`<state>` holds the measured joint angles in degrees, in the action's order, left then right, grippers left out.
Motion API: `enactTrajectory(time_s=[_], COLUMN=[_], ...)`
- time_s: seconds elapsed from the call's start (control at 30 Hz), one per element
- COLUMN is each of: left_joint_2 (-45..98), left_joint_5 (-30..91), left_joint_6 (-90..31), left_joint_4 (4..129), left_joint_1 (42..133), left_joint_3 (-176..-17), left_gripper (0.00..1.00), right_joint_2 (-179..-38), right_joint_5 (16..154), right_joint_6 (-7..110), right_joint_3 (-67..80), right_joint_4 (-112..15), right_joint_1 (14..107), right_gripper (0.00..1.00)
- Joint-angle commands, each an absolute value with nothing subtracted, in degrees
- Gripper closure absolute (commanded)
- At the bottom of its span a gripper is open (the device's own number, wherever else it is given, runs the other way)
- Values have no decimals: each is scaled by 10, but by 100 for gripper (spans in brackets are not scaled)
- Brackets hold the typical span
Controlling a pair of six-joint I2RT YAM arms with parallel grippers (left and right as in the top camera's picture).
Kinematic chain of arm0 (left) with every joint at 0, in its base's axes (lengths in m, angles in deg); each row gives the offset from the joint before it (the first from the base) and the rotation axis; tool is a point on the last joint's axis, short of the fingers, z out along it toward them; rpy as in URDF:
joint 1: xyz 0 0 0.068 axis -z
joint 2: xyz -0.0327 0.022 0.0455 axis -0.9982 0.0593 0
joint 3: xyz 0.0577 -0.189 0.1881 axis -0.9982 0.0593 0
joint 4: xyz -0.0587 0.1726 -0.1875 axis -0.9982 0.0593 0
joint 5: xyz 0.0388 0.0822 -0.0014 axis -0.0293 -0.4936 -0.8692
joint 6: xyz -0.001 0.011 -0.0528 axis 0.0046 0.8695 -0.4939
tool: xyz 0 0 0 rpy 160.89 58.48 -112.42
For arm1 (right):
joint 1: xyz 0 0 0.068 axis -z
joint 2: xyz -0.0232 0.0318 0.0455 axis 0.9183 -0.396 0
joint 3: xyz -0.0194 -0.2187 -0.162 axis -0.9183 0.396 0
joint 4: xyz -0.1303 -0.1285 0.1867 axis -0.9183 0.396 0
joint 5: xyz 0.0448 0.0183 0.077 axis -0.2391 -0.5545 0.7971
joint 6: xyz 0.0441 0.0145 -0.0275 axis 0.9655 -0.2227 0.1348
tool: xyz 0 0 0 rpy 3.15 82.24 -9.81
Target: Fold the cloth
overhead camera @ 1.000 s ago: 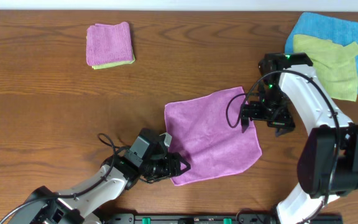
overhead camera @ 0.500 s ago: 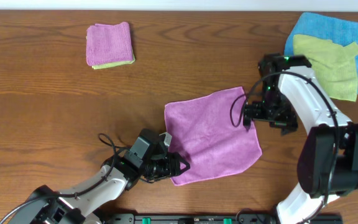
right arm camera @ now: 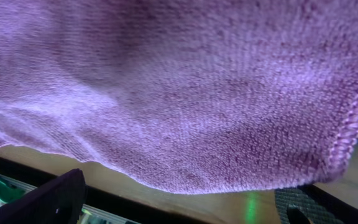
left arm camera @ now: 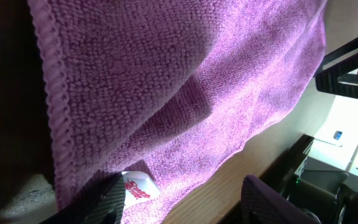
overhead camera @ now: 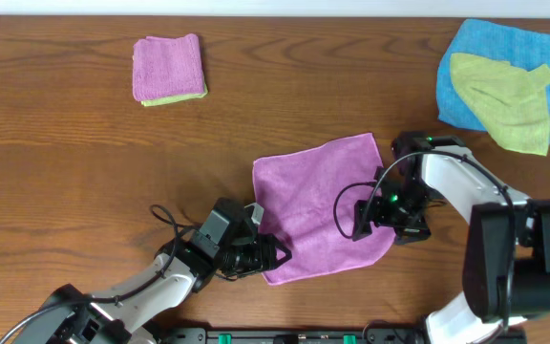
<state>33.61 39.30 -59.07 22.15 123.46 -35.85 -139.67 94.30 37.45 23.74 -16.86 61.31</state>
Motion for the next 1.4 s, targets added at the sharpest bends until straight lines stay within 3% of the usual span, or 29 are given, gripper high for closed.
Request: enactTrajectory(time_s=[0.0,0.2,0.23,0.37,0.4,0.47,0.9,1.27,1.3,1.33,1.37], left_joint_2=[349,349,349,349,349,349,349,349,349,349,349], left_joint_5=[356,355,353,351,351,352,351,346,346,346,344], left_joint_6=[-584,-584,-584,-584,-584,-584,-584,-584,-584,-584,-584], left_joint_4=[229,229,229,229,229,229,229,229,229,229,229], left_joint_1=[1235,1235,1235,1235,1235,1235,1235,1235,1235,1235,1235], left_joint_3=[-345,-345,-345,-345,-345,-345,-345,-345,-345,-345,-345], left_gripper=[38,38,38,37,37,37,37,37,37,37,37], right_joint_2=[-1386,-1386,-1386,-1386,-1386,-1386,-1386,-1386,-1386,-1386,-1386], right_joint_5=[946,938,941,941,940,940,984,1022,1022,1022,1022], right_joint_6=[355,369,376,407,408,411,502,508,508,508,508], right_joint_3=[243,243,243,243,243,243,221,221,221,221,221], right_joint_4=[-175,-197,-207,-243,-248,-250,-281,-397,-406,-413,-416], right_joint_1=[618,618,618,618,618,618,610,527,521,516,513], right_gripper=[5,9,18,82,92,99,98,99,96,84,58])
